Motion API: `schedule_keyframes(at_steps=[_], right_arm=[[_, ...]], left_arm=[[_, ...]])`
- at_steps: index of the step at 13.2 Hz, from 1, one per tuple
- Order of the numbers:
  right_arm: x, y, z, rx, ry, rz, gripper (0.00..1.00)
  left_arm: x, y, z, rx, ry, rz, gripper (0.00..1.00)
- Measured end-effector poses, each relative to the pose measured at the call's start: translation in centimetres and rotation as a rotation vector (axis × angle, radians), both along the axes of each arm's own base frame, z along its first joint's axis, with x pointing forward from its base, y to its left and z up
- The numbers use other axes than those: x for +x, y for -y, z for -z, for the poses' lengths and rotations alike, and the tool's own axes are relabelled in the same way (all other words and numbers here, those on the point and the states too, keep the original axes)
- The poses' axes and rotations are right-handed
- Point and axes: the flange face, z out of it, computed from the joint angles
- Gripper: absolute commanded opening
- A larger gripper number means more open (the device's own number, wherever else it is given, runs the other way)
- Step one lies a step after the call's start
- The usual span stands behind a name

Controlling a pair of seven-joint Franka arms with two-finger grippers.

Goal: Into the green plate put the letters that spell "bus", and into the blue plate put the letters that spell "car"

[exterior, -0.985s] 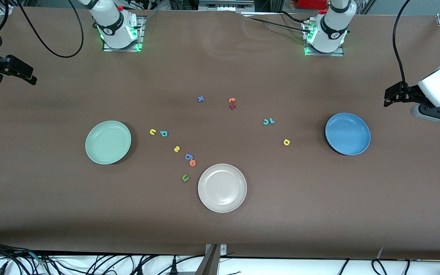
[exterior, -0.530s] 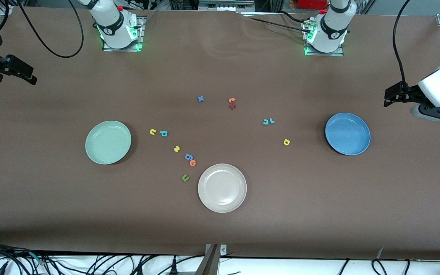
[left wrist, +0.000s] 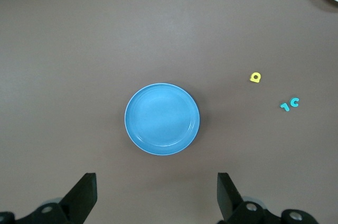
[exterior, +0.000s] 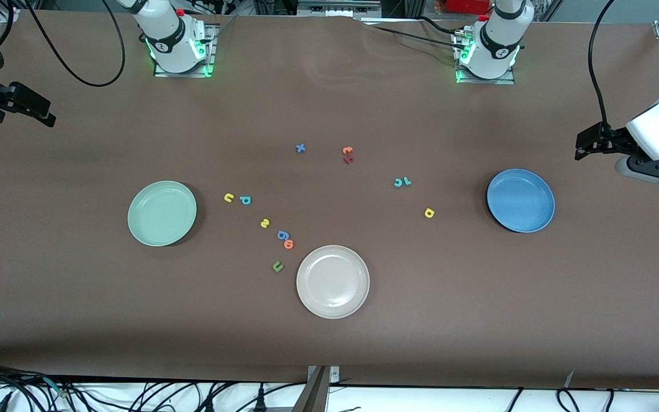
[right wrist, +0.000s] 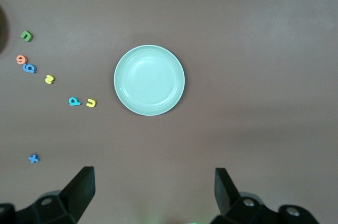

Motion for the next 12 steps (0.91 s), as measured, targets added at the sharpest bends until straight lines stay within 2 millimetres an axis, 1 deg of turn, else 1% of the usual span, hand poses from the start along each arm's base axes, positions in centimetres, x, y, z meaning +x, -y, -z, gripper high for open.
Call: schedule_keyframes(at_steps=[3, 12], right_arm=[[0.00, -0.84, -0.01, 0.000, 0.000, -0.015, 1.00], [0.00, -0.98, -0.02, 0.000, 0.001, -0.018, 1.00]], left_arm=[[0.00, 0.00, 0.00, 0.000, 0.000, 0.000, 1.00], [0.00, 0.00, 0.00, 0.000, 0.000, 0.000, 1.00]])
